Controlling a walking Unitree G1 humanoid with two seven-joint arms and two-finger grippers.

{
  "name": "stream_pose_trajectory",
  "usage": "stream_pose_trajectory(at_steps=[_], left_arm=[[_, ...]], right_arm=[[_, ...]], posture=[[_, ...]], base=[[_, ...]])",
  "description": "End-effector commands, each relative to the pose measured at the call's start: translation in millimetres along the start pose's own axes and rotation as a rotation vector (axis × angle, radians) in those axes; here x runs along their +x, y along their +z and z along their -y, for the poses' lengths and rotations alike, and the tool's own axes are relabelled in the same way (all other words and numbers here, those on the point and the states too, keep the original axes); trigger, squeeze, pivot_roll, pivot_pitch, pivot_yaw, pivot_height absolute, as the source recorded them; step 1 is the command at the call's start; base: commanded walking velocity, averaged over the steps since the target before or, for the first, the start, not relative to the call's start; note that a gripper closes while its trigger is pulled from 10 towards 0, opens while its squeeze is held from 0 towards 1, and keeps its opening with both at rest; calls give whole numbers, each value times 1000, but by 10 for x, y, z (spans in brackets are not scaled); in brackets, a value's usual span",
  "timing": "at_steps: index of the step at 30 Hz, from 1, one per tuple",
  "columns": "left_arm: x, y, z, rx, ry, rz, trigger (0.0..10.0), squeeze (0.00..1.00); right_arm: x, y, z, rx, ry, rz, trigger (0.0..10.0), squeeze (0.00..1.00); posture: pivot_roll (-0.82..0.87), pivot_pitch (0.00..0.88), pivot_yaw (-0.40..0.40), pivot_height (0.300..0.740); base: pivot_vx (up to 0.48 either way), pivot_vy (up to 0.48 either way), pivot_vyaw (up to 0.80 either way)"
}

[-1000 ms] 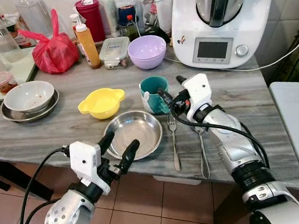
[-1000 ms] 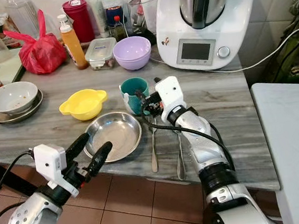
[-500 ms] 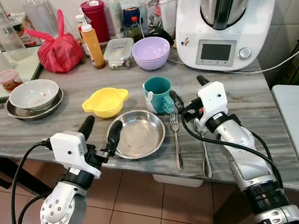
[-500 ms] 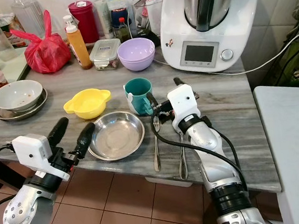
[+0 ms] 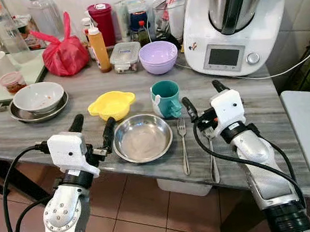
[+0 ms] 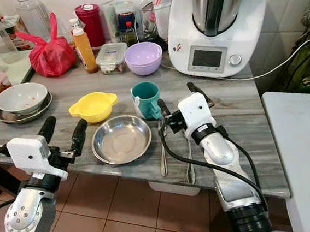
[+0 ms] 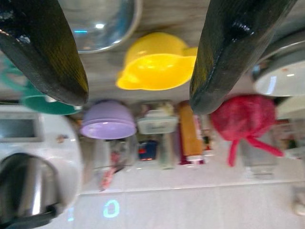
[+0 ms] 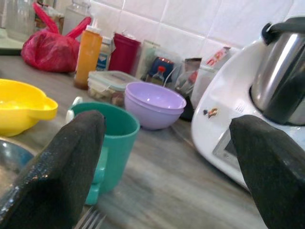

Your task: Setting the table

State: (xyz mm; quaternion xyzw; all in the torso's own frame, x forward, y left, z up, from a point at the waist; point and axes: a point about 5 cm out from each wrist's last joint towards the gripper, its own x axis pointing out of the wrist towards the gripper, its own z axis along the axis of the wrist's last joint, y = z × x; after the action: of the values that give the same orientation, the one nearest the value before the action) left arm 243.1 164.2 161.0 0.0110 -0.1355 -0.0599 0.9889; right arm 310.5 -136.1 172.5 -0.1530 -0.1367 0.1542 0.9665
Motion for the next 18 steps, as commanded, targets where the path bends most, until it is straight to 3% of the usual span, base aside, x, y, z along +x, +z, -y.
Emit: stream_pose_trajectory(at_steps=[1,3,4,10,18], left_arm=[[-1,-36,-57,27,45,-16,10000,0],[1,-43,-62,32,54,-17,10000,0],[5,-54,-70,30,75,-23,10000,0],[23,-86,-59,20,120,-48,10000,0],[12,-126,-36,33,125,-66,10000,0]], right_arm=[[-7,28,32,-13,-16,3,10000,1000],[-6,31,35,-24,-17,3,10000,1000],[1,46,30,-33,-11,10,10000,0],[22,80,-49,-49,28,20,10000,0],[12,53,-39,-23,13,1,10000,0]], posture=[[-63,4,39,740],[-63,4,39,740],[-63,3,36,740],[-59,3,33,740],[-59,4,32,740]], base=[[0,0,0],[0,0,0],[0,0,0],[0,0,0],[0,0,0]])
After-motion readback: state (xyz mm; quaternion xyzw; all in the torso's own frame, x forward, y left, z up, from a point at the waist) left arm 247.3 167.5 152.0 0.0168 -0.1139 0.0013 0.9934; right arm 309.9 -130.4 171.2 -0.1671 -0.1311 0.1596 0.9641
